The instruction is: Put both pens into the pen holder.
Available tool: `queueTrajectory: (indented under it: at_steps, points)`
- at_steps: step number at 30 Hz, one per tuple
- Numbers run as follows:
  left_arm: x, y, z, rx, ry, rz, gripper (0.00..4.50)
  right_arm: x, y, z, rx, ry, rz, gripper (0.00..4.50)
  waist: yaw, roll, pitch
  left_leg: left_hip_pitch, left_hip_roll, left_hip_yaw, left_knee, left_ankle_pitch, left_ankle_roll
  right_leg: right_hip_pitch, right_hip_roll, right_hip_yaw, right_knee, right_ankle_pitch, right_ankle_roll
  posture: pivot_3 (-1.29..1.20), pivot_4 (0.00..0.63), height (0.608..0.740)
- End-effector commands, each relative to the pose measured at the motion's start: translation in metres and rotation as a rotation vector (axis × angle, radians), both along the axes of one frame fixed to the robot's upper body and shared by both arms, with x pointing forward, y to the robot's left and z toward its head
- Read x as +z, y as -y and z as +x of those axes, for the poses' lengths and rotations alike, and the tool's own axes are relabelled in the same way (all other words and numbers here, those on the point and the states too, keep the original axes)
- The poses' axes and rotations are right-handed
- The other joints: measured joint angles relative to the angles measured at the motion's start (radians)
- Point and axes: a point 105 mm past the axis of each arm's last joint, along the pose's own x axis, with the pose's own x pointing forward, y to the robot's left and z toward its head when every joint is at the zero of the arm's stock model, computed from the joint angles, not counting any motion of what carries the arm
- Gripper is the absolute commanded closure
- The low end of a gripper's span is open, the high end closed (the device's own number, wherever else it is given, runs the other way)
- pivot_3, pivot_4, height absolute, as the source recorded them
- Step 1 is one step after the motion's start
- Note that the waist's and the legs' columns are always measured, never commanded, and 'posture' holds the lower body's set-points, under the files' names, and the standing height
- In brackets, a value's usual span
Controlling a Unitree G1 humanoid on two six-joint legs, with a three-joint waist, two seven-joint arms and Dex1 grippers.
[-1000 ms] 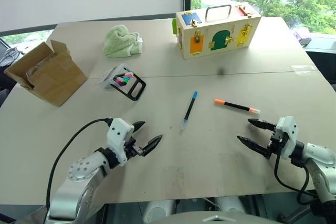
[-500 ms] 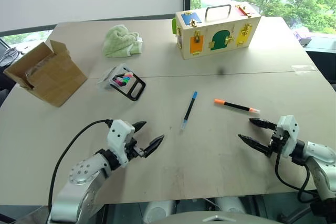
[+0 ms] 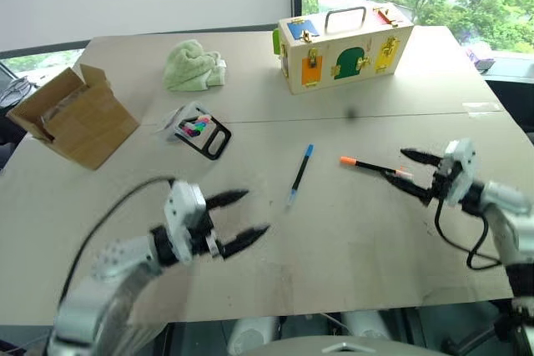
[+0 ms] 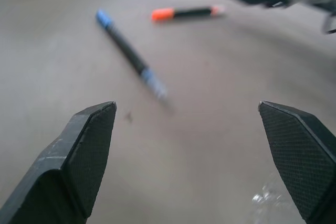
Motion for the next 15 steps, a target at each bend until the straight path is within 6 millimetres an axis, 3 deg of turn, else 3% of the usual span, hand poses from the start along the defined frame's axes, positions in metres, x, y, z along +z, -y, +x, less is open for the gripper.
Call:
queueTrajectory:
  at_steps: [1, 3, 5, 6, 9, 10, 11, 15]
  points:
    - [0.016, -0.001, -0.004, -0.139, 0.021, 0.026, 0.0, -0.028, 0.007, 0.009, 0.002, -0.092, -0.095, 0.17, -0.008, 0.0, 0.0, 0.0, 0.0, 0.0, 0.0, 0.0, 0.0, 0.0, 0.0, 0.0, 0.0, 0.0, 0.0, 0.0, 0.15, 0.74]
    - [0.02, -0.005, -0.004, -0.179, 0.032, 0.067, 0.0, -0.038, 0.006, 0.01, 0.03, -0.138, -0.122, 0.17, -0.014, 0.001, 0.0, -0.001, 0.0, 0.001, -0.001, 0.002, -0.004, -0.001, 0.001, 0.001, -0.002, 0.0, 0.0, 0.0, 0.15, 0.74]
    - [0.021, -0.01, -0.009, -0.22, 0.019, 0.097, 0.0, -0.046, 0.004, 0.003, 0.074, -0.169, -0.129, 0.7, -0.021, 0.0, 0.0, -0.001, 0.0, 0.003, -0.001, 0.002, -0.004, -0.001, 0.001, 0.003, -0.004, 0.0, 0.0, 0.0, 0.15, 0.74]
    - [0.02, -0.012, -0.011, -0.236, 0.016, 0.115, 0.0, -0.045, 0.002, -0.001, 0.097, -0.181, -0.115, 0.73, -0.021, 0.0, 0.0, -0.002, 0.0, 0.003, -0.001, 0.002, -0.004, -0.001, 0.001, 0.003, -0.005, 0.0, 0.0, 0.0, 0.15, 0.74]
    - [0.018, -0.014, -0.01, -0.266, 0.022, 0.163, 0.0, -0.04, 0.005, -0.002, 0.103, -0.187, -0.105, 2.0, -0.016, 0.0, 0.0, -0.002, 0.001, 0.003, -0.001, 0.002, -0.003, -0.001, 0.001, 0.003, -0.005, 0.0, 0.0, 0.0, 0.15, 0.74]
    - [0.016, -0.014, -0.009, -0.266, 0.028, 0.176, 0.0, -0.04, 0.007, -0.002, 0.107, -0.187, -0.12, 2.24, -0.015, 0.0, 0.0, -0.002, 0.001, 0.003, -0.001, 0.002, -0.003, -0.001, 0.001, 0.003, -0.005, 0.0, 0.0, 0.0, 0.15, 0.74]
    - [0.013, -0.015, -0.008, -0.267, 0.028, 0.188, 0.0, -0.041, 0.008, -0.003, 0.109, -0.184, -0.135, 2.83, -0.014, 0.0, 0.0, -0.002, 0.001, 0.003, -0.001, 0.001, -0.003, -0.001, 0.001, 0.002, -0.004, 0.0, 0.0, 0.0, 0.15, 0.74]
    - [0.006, -0.017, -0.003, -0.243, 0.057, 0.218, 0.0, -0.039, 0.008, -0.002, 0.104, -0.164, -0.146, 4.46, -0.014, 0.0, 0.0, 0.0, 0.001, 0.002, -0.001, 0.0, 0.0, 0.0, 0.001, 0.002, -0.003, 0.0, 0.0, 0.0, 0.15, 0.74]
